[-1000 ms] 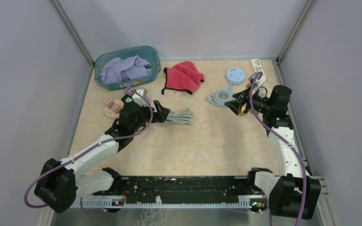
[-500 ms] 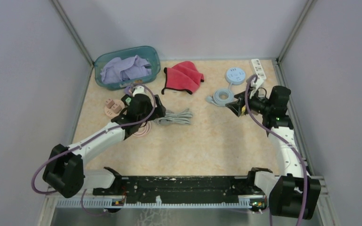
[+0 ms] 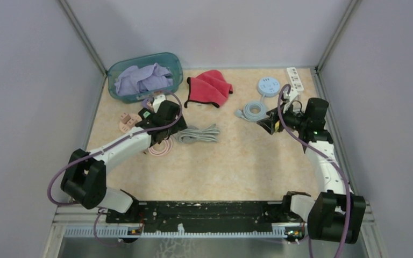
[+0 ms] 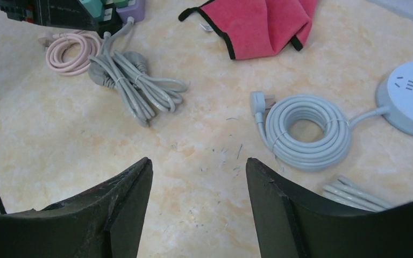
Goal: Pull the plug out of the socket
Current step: Move the socket to the center of the board.
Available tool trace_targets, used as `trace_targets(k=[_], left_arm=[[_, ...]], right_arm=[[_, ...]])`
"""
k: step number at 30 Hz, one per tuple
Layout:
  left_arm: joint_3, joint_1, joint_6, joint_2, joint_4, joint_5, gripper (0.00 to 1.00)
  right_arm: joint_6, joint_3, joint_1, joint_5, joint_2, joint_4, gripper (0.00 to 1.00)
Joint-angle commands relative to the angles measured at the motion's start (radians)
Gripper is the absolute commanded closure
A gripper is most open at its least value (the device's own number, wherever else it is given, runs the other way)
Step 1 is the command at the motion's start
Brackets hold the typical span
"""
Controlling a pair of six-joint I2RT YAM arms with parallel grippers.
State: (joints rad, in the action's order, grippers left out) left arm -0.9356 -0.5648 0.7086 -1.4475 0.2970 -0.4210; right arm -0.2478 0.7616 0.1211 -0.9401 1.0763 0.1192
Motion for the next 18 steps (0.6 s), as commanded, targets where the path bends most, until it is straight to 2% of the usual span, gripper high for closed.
trace_targets(k=[1, 11, 14, 18], left_arm=[[-0.027, 0.006, 0.074, -0.005, 0.081, -0.078, 0.15], [-0.084, 0.007, 0.077, -0.062, 0.171, -0.094, 0.37], [-0.092, 0.008, 0.085, -0.083, 0.177, -0.106, 0.4], [-0.097, 0.018, 0.092, -0.106, 0.183, -0.122, 0.52]], right_arm=[[-0.031, 0.055, 0.006, -0.016, 0.026, 0.005, 0.36], [-0.062, 0.06, 0.006, -0.002, 0.047, 0.03, 0.36], [-0.075, 0.062, 0.006, 0.006, 0.057, 0.041, 0.36], [-0.082, 0.064, 0.006, 0.011, 0.076, 0.047, 0.36]])
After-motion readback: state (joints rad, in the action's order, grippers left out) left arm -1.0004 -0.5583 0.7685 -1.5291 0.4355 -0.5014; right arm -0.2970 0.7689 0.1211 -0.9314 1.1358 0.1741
